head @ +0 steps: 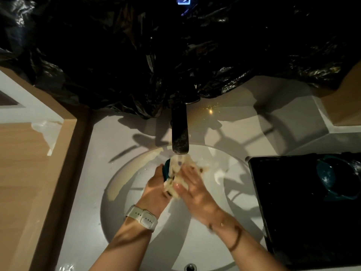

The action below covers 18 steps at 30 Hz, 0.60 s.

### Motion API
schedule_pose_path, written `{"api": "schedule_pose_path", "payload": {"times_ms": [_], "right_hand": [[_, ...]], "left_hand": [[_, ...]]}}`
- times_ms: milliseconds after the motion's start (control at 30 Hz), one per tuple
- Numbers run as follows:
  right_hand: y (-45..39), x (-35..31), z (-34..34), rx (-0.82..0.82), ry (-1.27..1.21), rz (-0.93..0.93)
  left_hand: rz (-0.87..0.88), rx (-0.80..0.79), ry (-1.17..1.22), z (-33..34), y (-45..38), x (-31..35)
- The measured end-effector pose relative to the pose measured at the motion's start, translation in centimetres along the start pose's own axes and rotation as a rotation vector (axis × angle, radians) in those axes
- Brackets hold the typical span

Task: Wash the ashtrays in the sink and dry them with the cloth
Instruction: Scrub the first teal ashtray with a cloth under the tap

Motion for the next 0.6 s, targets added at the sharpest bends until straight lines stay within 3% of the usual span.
{"api": "schedule_pose_path", "payload": {"times_ms": [133, 333, 500, 600], "right_hand": [[-0.6, 0.4, -1.4, 0.076, -0.07, 0.072], [2.8, 2.7, -1.4, 0.071, -0.379, 0.226], [3.5, 2.3, -2.9, 0.113, -0.476, 0.322], [3.6, 2.3, -3.5, 0.139, -0.436, 0.353]], "left_hand": [[-0.077, -0.035, 0.093, 0.4, 0.2, 0.0], [0.07, -0.234, -0.024, -2.5, 1.8, -0.5], [0.395, -0.255, -0.602, -4.3, 4.7, 1.3], [0.8, -0.248, -1.215, -5.3, 5.5, 2.4]]}}
Point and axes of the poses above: each hand's wrist, its own y-axis away from the middle knuckle, its own z-axis out of the palm, x = y × z, the point moved 1 cm from there along -y, towards the middle knuckle, and after that the axes turned 10 degrees about z, right-handed, at the moved point
